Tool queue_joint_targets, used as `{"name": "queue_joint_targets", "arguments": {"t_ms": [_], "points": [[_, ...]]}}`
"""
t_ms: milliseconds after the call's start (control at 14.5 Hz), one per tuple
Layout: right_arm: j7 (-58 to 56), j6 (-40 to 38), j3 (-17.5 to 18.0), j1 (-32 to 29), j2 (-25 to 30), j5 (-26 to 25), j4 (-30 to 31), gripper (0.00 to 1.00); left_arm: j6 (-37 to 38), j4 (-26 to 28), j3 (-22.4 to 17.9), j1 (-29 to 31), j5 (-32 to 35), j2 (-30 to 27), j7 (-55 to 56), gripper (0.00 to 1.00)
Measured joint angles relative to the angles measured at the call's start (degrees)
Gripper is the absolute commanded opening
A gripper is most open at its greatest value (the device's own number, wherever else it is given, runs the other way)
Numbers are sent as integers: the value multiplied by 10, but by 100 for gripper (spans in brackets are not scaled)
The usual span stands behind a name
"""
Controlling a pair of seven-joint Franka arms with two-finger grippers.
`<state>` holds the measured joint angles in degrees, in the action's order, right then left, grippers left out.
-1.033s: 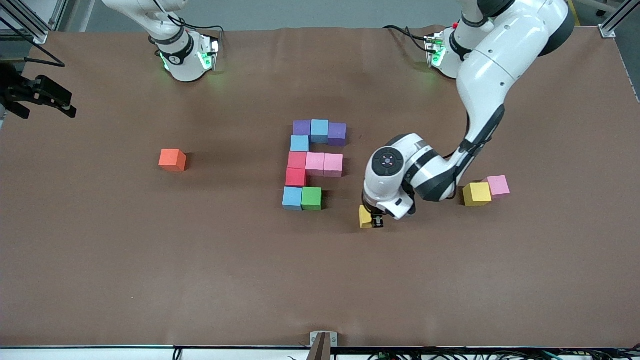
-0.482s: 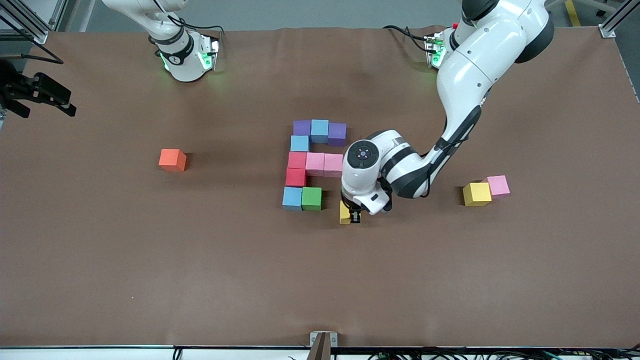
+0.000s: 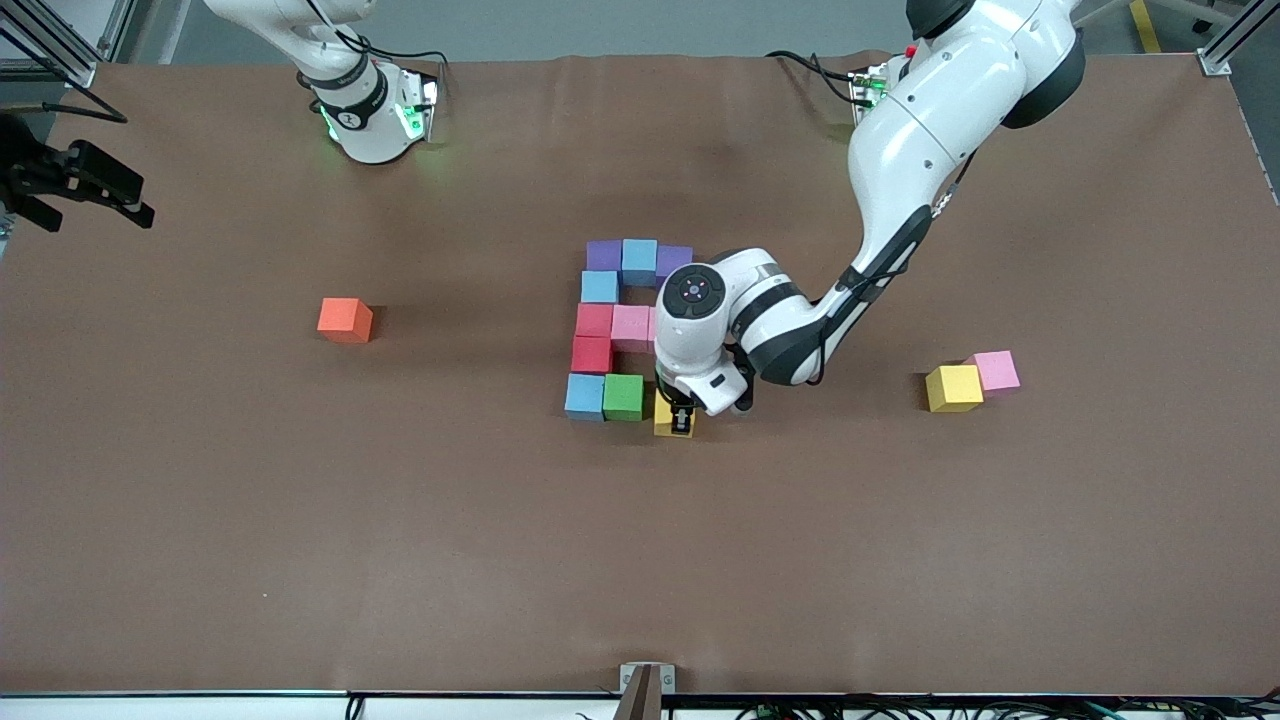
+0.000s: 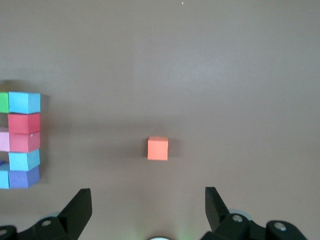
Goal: Arrange 11 blocks into digit 3
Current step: 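Lower the yellow cube beside the green cube and open the left gripper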
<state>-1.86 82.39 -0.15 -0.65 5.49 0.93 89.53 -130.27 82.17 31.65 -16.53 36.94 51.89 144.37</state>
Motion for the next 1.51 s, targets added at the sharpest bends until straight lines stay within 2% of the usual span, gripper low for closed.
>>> {"name": "queue_joint_targets", "arguments": {"t_ms": [344, 413, 482, 551, 620, 1101, 1377, 1514], "points": [[0, -18, 0, 0, 1, -1, -5, 100, 0, -9, 0, -14, -2, 5, 0, 33], [0, -18, -1, 0, 1, -1, -5, 100, 0, -9, 0, -15, -2, 6, 0, 35], [0, -17, -1, 0, 1, -3, -5, 100, 0, -10, 0, -15, -3, 6, 0, 41], [0, -16, -1, 0, 1, -8, -5, 100, 0, -10, 0, -15, -3, 6, 0, 75], [-1, -16, -1, 0, 1, -12, -5, 100, 0, -10, 0, -15, -4, 6, 0, 99], [-1, -16, 1, 0, 1, -15, -6, 100, 4, -16, 3, -15, -17, 18, 1, 100], [-1, -16, 1, 1, 4, -15, -7, 100, 45, -20, 12, -9, -50, -11, -16, 100], [-1, -15, 2, 1, 5, -15, -8, 100, 64, -16, 36, 14, -66, -30, -47, 100]]}}
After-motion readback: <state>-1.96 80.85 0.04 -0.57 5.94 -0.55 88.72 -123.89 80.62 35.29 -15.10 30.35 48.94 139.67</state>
